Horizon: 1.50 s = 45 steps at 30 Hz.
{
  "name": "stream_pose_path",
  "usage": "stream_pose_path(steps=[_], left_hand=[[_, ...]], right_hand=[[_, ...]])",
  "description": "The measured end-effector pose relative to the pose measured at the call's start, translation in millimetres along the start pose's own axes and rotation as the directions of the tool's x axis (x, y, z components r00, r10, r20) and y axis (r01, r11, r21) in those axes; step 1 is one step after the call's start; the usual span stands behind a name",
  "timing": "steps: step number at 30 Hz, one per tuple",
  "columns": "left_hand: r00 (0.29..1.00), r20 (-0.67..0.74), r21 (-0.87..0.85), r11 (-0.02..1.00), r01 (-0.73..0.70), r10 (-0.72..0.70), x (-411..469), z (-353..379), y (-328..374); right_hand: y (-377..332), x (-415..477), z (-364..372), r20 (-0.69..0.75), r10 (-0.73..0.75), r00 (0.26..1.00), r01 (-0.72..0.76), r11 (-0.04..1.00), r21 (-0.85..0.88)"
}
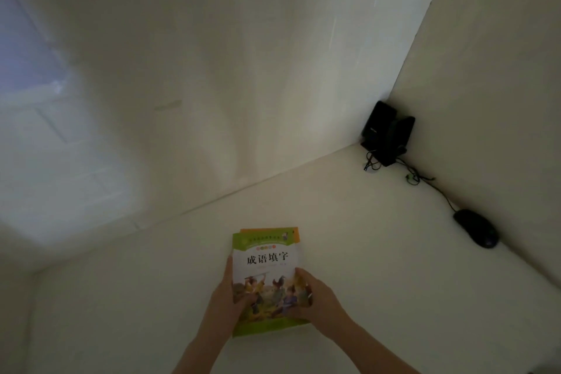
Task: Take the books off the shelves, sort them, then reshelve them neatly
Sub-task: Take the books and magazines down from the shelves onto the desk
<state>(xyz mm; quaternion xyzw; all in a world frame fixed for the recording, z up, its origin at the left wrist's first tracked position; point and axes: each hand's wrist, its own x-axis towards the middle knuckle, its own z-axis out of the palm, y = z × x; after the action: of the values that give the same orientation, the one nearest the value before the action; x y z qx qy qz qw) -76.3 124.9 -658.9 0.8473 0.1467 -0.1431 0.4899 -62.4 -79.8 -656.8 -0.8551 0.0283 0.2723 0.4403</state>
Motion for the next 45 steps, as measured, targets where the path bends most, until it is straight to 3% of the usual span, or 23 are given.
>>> stream_pose_path(steps=[5, 8, 12, 20, 25, 30, 34, 37, 39, 41, 43, 45], left_hand=[[0.998, -0.062, 0.135, 0.99, 0.041, -0.033, 4, -5, -18], [0.988, -0.143, 0.291, 0.957, -0.009, 0.053, 5, -16, -10], [0.974, -0.152, 0.136, 0.98, -0.145, 0.166, 13, -40, 29], [0.907, -0.123, -0.01, 0.913, -0.407, 0.403, -3, -96, 134], [0.735, -0.23, 0.028, 0.759, -0.651, 0.638, -53, -151, 231], [0.471, -0.325, 0.093, 0.524, -0.847, 0.82, -129, -196, 329], [0.303, -0.352, 0.141, 0.37, -0.918, 0.886, -172, -219, 398], [0.272, -0.368, 0.142, 0.343, -0.928, 0.889, -186, -233, 447], [0.272, -0.352, 0.122, 0.332, -0.935, 0.896, -187, -239, 477], [0.285, -0.327, 0.082, 0.328, -0.941, 0.901, -184, -241, 501], [0.292, -0.31, 0.059, 0.325, -0.944, 0.905, -178, -242, 520], [0.314, -0.299, 0.03, 0.338, -0.941, 0.901, -171, -242, 532]], right_hand=[[-7, 8, 22, -0.031, -0.047, 0.998, 0.04, 0.98, -0.195], [-15, 9, 18, -0.085, -0.147, 0.985, 0.116, 0.949, -0.293], [-44, 10, -10, -0.129, -0.237, 0.963, 0.207, 0.955, -0.21], [-137, -16, -83, -0.185, -0.378, 0.907, 0.375, 0.926, -0.051], [-233, -76, -144, -0.268, -0.611, 0.745, 0.609, 0.787, -0.1], [-323, -158, -207, -0.469, -0.783, 0.409, 0.804, 0.552, -0.22], [-372, -204, -256, -0.584, -0.797, 0.151, 0.804, 0.443, -0.397], [-403, -219, -292, -0.61, -0.792, 0.013, 0.751, 0.411, -0.517], [-421, -214, -316, -0.608, -0.793, -0.024, 0.76, 0.381, -0.527], [-437, -205, -335, -0.62, -0.784, 0.023, 0.816, 0.373, -0.442], [-448, -195, -347, -0.622, -0.78, 0.071, 0.805, 0.413, -0.427], [-456, -186, -355, -0.636, -0.769, 0.062, 0.687, 0.495, -0.532]])
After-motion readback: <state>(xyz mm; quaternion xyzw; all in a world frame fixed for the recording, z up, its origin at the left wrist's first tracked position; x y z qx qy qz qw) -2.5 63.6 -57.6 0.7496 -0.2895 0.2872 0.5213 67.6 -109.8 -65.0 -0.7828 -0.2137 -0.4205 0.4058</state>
